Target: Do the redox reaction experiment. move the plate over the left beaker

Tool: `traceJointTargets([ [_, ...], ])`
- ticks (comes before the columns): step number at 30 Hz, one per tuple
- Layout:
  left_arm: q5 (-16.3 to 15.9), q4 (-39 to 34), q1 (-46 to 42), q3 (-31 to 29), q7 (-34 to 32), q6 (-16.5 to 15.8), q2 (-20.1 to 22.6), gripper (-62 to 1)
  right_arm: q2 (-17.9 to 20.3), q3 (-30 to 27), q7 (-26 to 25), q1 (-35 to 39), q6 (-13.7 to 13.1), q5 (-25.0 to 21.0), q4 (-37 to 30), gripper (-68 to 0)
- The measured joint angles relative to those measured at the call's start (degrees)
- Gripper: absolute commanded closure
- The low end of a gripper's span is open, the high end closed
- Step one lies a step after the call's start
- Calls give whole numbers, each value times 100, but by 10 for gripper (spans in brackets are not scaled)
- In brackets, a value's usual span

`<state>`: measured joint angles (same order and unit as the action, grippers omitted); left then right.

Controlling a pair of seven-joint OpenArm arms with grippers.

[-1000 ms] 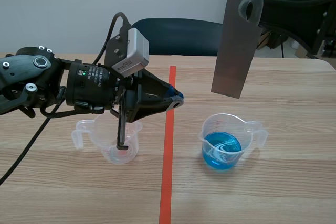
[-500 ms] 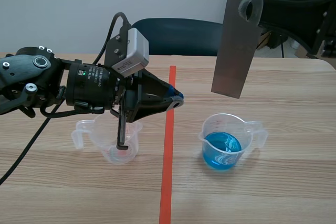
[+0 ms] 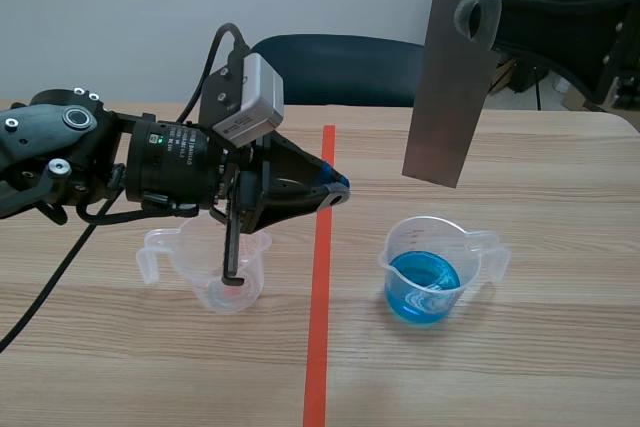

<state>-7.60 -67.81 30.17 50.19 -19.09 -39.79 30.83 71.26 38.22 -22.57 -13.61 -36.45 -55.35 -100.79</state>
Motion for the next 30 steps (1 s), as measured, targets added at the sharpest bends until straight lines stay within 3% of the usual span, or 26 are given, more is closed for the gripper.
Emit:
traceJointTargets([
  [3,0,0,0,0,-7,0,79,-27,0,0,0,0,0,0,0,-6],
  [7,-22,0,-74,2,-459,0,483,-27,-2,0,0,0,2,-2,0,-6],
  [11,-48,0,-330,2,-994,0,1001,-27,-96,0,85,0,291,-2,2,-6],
  [18,-105,0,-1051,-168,-1757,2,1687,-28,-219,-2,153,-11,422,-4,2,-6],
  [24,-111,-2,-1956,-787,-2531,2,2201,-32,-636,-2,874,-264,586,-140,0,-6],
  [28,-109,-4,-2723,-1296,-2691,46,2380,-148,-903,-2,1012,-271,688,-153,2,-6],
  [30,-114,-4,-3141,-1554,-2704,280,2391,-229,-1010,-2,1141,-275,688,-153,2,-6],
])
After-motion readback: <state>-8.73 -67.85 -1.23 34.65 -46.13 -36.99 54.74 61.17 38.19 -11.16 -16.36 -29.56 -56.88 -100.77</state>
